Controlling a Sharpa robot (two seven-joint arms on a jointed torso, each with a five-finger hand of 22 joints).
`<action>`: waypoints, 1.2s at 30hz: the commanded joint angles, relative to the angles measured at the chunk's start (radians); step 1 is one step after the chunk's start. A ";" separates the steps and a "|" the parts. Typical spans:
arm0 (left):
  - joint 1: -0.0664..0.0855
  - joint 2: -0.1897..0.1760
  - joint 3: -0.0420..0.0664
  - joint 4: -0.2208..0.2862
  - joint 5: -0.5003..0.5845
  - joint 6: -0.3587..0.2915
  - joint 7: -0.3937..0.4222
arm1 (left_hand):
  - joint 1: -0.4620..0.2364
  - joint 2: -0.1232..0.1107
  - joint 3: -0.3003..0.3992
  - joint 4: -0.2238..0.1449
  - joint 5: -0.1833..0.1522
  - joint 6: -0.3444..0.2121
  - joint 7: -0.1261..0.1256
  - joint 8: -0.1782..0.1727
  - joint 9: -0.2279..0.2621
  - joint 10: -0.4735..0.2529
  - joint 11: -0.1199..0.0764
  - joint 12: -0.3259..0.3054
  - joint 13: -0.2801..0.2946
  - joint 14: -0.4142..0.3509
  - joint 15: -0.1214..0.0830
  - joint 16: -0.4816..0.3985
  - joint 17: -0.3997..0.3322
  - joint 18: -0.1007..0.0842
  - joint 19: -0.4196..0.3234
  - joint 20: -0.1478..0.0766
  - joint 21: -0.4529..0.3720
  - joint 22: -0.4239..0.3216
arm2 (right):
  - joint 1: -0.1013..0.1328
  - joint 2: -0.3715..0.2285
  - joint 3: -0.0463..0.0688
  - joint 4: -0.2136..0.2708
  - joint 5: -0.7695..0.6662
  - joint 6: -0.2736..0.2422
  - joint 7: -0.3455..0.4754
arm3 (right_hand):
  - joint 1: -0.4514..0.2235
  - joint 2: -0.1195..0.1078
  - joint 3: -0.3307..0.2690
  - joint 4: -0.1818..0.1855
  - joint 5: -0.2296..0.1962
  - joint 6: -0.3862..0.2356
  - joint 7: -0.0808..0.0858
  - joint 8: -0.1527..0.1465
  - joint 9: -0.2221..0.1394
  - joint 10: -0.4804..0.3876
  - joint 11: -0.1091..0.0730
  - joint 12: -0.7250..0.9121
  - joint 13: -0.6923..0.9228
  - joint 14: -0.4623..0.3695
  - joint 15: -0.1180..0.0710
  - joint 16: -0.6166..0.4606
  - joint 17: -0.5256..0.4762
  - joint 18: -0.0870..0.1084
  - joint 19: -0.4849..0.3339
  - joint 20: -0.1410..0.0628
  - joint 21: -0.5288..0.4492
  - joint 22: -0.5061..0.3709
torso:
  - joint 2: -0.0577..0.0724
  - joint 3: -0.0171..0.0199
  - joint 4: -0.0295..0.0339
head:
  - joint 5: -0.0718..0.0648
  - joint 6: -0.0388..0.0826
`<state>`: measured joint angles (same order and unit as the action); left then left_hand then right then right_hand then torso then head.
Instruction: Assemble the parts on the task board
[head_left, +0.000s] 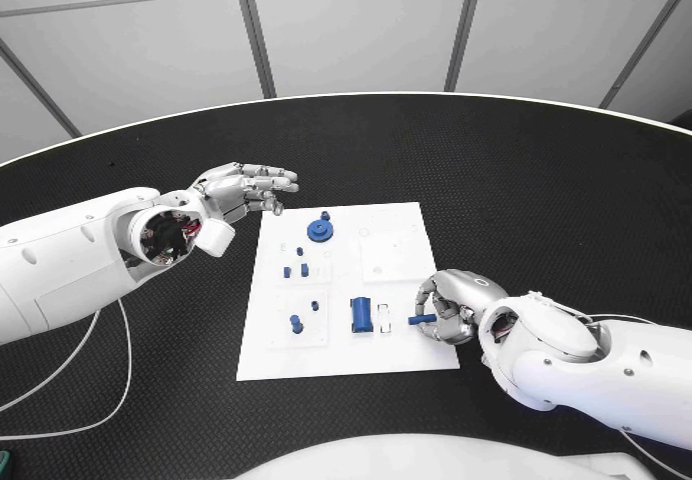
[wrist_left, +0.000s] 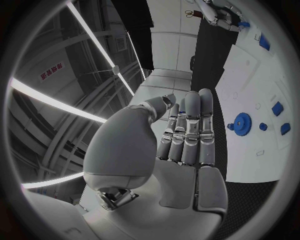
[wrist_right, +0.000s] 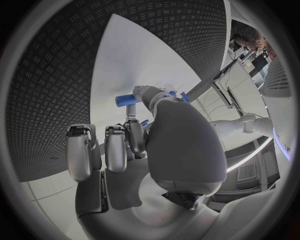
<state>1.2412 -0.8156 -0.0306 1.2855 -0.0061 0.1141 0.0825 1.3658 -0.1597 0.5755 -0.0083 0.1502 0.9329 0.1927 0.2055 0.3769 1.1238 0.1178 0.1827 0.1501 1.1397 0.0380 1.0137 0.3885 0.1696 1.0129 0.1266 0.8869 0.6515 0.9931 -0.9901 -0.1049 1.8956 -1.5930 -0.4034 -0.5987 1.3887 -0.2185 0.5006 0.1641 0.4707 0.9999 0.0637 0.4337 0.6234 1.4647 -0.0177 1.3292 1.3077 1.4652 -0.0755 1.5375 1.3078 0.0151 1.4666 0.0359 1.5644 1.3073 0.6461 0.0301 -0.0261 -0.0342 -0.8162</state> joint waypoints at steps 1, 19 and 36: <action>0.000 0.000 0.000 0.000 0.000 -0.001 0.000 | 0.001 0.008 -0.007 0.001 0.000 0.000 0.003 0.001 -0.001 -0.006 0.002 0.004 0.000 -0.005 -0.001 -0.001 -0.002 0.015 -0.003 -0.001 -0.005 -0.001 | 0.000 0.003 0.002 0.008 0.008 -0.008 -0.001 | -0.024 0.006 0.013 -0.002 0.007 -0.004 -0.006 0.027 0.020 0.004 -0.001 -0.001 0.115 0.093 -0.006 0.003 0.204 -0.015 0.104 -0.009 0.006 0.263 | 0.000 -0.0008 0.0003 | 0.001 0.001; 0.000 0.001 0.000 0.003 0.000 -0.001 0.000 | 0.001 0.008 -0.007 0.001 0.000 0.000 0.003 0.001 -0.001 -0.006 0.002 0.004 0.000 -0.005 -0.001 -0.001 -0.002 0.015 -0.003 -0.001 -0.005 -0.001 | 0.003 0.085 0.022 -0.024 0.081 -0.059 -0.003 | -0.093 0.004 0.033 0.012 0.012 -0.007 -0.013 0.038 0.037 0.012 -0.006 0.007 0.120 0.094 -0.010 0.005 0.209 -0.015 0.104 -0.013 0.006 0.263 | 0.002 0.0010 0.0006 | 0.008 0.000; 0.000 0.004 0.000 0.005 0.000 -0.001 -0.001 | 0.001 0.008 -0.007 0.001 0.000 0.000 0.003 0.001 -0.001 -0.006 0.002 0.004 0.000 -0.005 -0.001 -0.001 -0.002 0.015 -0.003 -0.001 -0.005 -0.001 | 0.004 0.139 0.023 -0.085 0.149 0.003 -0.007 | -0.193 -0.003 0.032 0.054 -0.008 0.018 -0.025 0.044 0.042 0.030 -0.015 0.040 0.142 0.094 -0.017 0.005 0.210 -0.015 0.104 -0.019 0.006 0.263 | 0.000 0.0013 -0.0025 | 0.008 -0.003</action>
<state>1.2414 -0.8121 -0.0306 1.2902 -0.0061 0.1131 0.0811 1.3658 -0.1597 0.5755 -0.0083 0.1502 0.9330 0.1927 0.2055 0.3769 1.1238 0.1178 0.1827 0.1501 1.1397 0.0380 1.0137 0.3879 0.1696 1.0130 0.1266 0.8869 0.6513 0.9968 -0.8520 -0.0818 1.8120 -1.4447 -0.3996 -0.6051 1.2050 -0.2242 0.5353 0.2145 0.4674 0.9912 0.0619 0.4748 0.6524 1.4650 -0.0250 1.3648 1.3074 1.4677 -0.0850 1.5375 1.3075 0.0151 1.4670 0.0212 1.5644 1.3073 0.6473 0.0311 -0.0279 -0.0274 -0.8187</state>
